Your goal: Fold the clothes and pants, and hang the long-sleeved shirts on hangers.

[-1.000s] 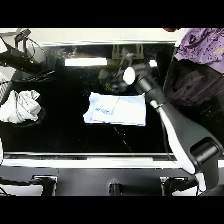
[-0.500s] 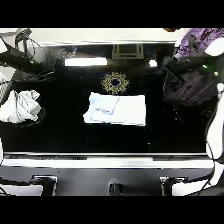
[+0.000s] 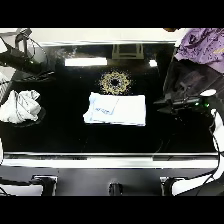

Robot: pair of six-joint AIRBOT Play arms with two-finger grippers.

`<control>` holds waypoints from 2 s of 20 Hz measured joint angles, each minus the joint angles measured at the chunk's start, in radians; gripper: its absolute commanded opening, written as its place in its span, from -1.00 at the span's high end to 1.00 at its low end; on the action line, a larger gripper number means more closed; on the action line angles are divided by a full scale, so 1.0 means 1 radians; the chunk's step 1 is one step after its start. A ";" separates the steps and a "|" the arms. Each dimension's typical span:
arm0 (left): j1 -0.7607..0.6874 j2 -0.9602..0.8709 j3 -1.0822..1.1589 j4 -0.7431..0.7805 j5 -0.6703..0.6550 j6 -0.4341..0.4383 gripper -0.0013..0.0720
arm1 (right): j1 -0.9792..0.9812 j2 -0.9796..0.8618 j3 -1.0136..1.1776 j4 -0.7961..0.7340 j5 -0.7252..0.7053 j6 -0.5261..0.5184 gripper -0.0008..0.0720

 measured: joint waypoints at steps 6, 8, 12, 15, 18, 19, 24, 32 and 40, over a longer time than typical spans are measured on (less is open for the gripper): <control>0.000 0.000 0.000 0.000 0.000 -0.001 0.90 | 0.055 -0.074 -0.065 0.091 -0.055 -0.120 -0.61; 0.000 0.000 0.000 0.000 0.000 -0.003 0.91 | 0.087 -0.085 -0.069 0.103 -0.073 -0.134 -0.34; 0.000 0.000 0.000 0.000 0.000 -0.003 0.90 | 0.141 -0.093 -0.073 0.100 -0.129 -0.145 0.87; 0.000 0.000 0.000 -0.001 0.000 -0.003 0.91 | 0.159 -0.081 -0.068 0.108 -0.146 -0.140 0.88; 0.000 0.000 0.000 0.000 0.000 -0.003 0.90 | 0.165 -0.035 -0.011 0.117 -0.143 -0.101 0.88; 0.000 0.000 0.000 0.000 0.000 -0.003 0.90 | 0.167 -0.023 0.023 0.104 -0.140 -0.076 0.88; 0.000 0.000 0.000 -0.001 0.000 -0.003 0.90 | 0.168 0.006 0.293 -0.031 -0.145 0.119 0.88; 0.000 0.000 0.000 0.000 0.000 -0.003 0.90 | 0.114 0.011 0.652 -0.343 -0.169 0.476 0.88; 0.000 0.000 0.000 -0.001 0.000 -0.004 0.90 | -0.109 0.038 0.756 -0.401 -0.177 0.684 0.88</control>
